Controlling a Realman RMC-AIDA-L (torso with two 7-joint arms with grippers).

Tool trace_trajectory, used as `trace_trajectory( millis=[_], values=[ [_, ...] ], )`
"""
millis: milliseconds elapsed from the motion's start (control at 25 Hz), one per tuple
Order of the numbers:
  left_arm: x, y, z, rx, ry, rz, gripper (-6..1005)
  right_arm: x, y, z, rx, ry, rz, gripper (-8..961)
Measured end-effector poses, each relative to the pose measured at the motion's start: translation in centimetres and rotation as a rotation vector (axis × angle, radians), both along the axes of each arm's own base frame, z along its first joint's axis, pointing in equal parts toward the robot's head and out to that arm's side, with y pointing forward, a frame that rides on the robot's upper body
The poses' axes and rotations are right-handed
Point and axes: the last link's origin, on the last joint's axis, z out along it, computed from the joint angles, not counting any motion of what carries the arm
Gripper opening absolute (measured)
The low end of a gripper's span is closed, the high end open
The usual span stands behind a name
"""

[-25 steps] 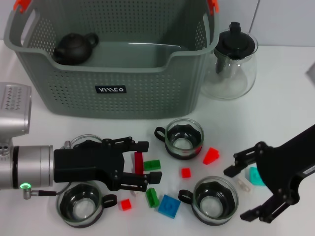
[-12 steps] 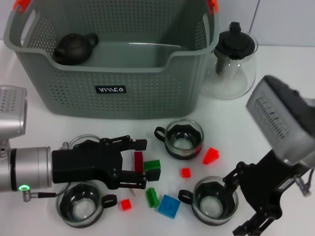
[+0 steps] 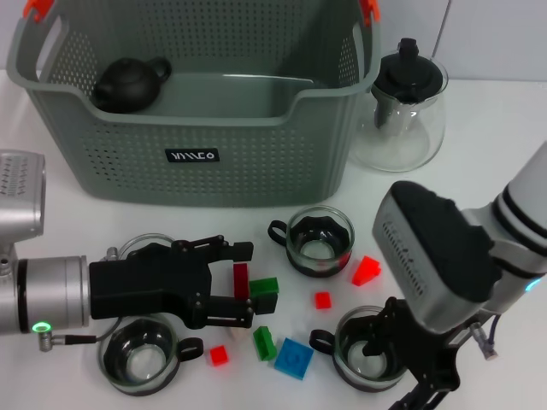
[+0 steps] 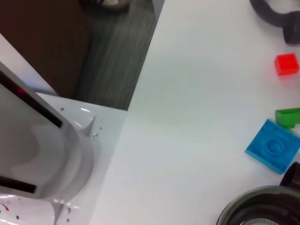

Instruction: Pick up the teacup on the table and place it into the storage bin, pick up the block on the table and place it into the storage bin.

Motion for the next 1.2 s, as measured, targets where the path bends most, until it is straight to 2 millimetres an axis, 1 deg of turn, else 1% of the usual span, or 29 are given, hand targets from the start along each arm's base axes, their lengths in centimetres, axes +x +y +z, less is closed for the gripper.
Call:
trace_trajectory(
  millis=[240,640,880,1000,1200],
  values=[
    [-0.1,-0.1,0.0,0.001,0.001,0.005,921,0.1,-0.4,-1.0,0.004,-0.023,0.032,742],
    [-0.3,0.0,0.0,0.008,0.009,0.013,921,0.2,-0.3,-1.3,0.042,-0.034,0.006,663],
    [-0.3,0.0,-0.1,0.009,0.009,0.013,921,0.5,-0.5,-1.1,0.031,-0.054,0.002,424],
    [-0.4,0.0,0.0,0.009,0.01,0.013,920,0.5,-0.5,-1.0,0.025,-0.066,0.008,216],
    [-0.4,-0.1,0.0,0.009,0.01,0.015,920,0.2,-0.5,-0.5,0.037,-0.05,0.024,76]
  ],
)
